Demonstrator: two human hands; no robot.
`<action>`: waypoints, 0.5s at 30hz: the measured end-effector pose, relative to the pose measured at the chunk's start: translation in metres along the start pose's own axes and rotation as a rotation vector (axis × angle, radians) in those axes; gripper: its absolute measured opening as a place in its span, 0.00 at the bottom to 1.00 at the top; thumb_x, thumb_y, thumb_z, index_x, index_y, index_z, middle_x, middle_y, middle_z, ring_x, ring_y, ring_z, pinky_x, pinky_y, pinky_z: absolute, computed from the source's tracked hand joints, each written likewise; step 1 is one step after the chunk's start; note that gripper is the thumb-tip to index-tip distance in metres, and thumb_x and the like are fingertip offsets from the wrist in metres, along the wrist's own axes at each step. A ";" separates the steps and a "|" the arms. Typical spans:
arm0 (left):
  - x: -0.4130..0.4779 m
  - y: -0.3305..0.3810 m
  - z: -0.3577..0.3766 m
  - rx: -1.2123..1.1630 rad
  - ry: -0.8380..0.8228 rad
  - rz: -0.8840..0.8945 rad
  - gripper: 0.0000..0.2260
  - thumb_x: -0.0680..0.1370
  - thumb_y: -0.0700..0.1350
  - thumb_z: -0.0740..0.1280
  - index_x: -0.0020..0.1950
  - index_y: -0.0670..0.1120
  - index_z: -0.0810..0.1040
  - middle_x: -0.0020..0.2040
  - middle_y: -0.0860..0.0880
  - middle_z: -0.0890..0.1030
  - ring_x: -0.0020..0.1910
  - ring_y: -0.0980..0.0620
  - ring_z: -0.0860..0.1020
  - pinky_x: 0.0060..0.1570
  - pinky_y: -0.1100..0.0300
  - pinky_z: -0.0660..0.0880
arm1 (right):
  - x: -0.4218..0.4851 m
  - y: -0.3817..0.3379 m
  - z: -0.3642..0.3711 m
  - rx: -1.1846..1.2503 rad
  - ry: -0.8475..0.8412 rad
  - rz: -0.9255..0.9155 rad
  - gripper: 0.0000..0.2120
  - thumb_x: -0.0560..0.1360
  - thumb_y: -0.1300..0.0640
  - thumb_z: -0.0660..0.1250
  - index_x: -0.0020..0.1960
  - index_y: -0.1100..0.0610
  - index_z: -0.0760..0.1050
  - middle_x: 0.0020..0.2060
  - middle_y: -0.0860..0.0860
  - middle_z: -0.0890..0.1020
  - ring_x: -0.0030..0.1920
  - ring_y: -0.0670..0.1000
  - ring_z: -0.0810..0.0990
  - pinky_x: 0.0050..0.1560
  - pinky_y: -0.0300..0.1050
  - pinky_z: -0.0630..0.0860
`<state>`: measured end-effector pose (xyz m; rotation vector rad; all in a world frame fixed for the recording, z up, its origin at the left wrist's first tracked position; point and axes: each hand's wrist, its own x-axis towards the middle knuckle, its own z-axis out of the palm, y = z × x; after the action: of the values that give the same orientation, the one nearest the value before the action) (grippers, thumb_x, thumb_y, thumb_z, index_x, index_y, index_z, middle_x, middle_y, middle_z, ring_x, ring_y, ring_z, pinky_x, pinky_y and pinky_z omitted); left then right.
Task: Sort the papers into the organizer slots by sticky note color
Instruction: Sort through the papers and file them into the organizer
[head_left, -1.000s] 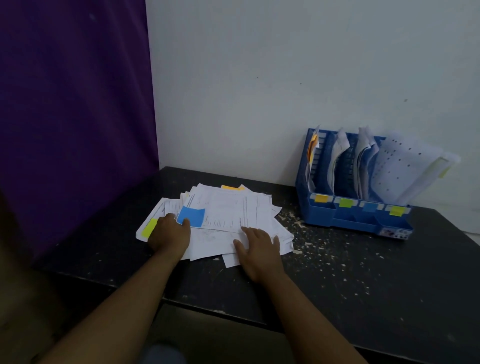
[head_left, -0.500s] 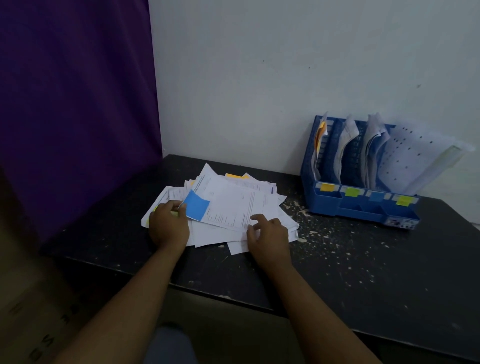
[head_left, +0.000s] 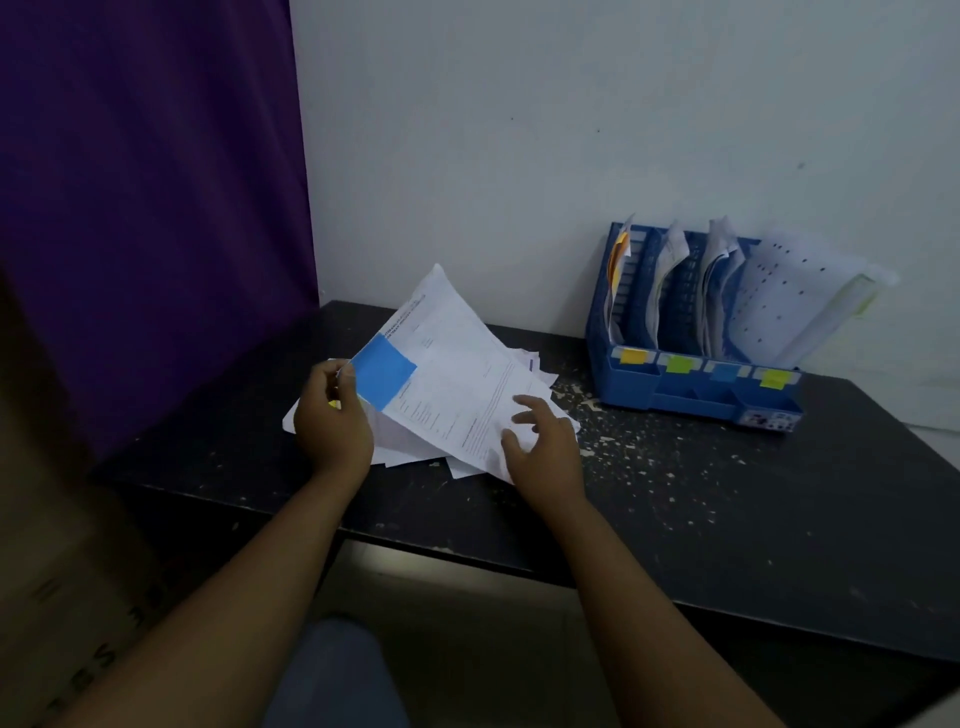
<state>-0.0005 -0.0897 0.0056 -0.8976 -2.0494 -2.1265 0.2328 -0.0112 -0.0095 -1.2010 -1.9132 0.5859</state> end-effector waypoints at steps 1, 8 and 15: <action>0.001 0.008 0.000 -0.014 -0.011 0.017 0.09 0.87 0.51 0.62 0.59 0.49 0.79 0.52 0.56 0.80 0.53 0.56 0.78 0.46 0.69 0.71 | 0.000 -0.002 -0.005 0.040 0.041 0.025 0.24 0.78 0.50 0.72 0.71 0.40 0.71 0.59 0.41 0.81 0.64 0.46 0.73 0.66 0.51 0.74; 0.015 0.081 0.013 -0.088 -0.149 0.236 0.07 0.87 0.50 0.62 0.54 0.51 0.78 0.48 0.54 0.81 0.47 0.60 0.78 0.42 0.62 0.76 | 0.021 -0.014 -0.046 0.161 0.196 -0.008 0.36 0.75 0.42 0.74 0.79 0.44 0.65 0.73 0.44 0.72 0.73 0.48 0.71 0.71 0.52 0.72; 0.007 0.145 0.027 -0.269 -0.214 0.278 0.09 0.86 0.50 0.67 0.63 0.47 0.78 0.50 0.49 0.83 0.49 0.56 0.81 0.42 0.73 0.74 | 0.019 -0.035 -0.087 0.483 0.284 0.097 0.11 0.81 0.47 0.71 0.61 0.48 0.79 0.56 0.43 0.83 0.56 0.45 0.82 0.56 0.44 0.81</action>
<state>0.0646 -0.0789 0.1375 -1.4079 -1.6161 -2.2628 0.2799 -0.0121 0.0735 -1.0013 -1.3785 0.8246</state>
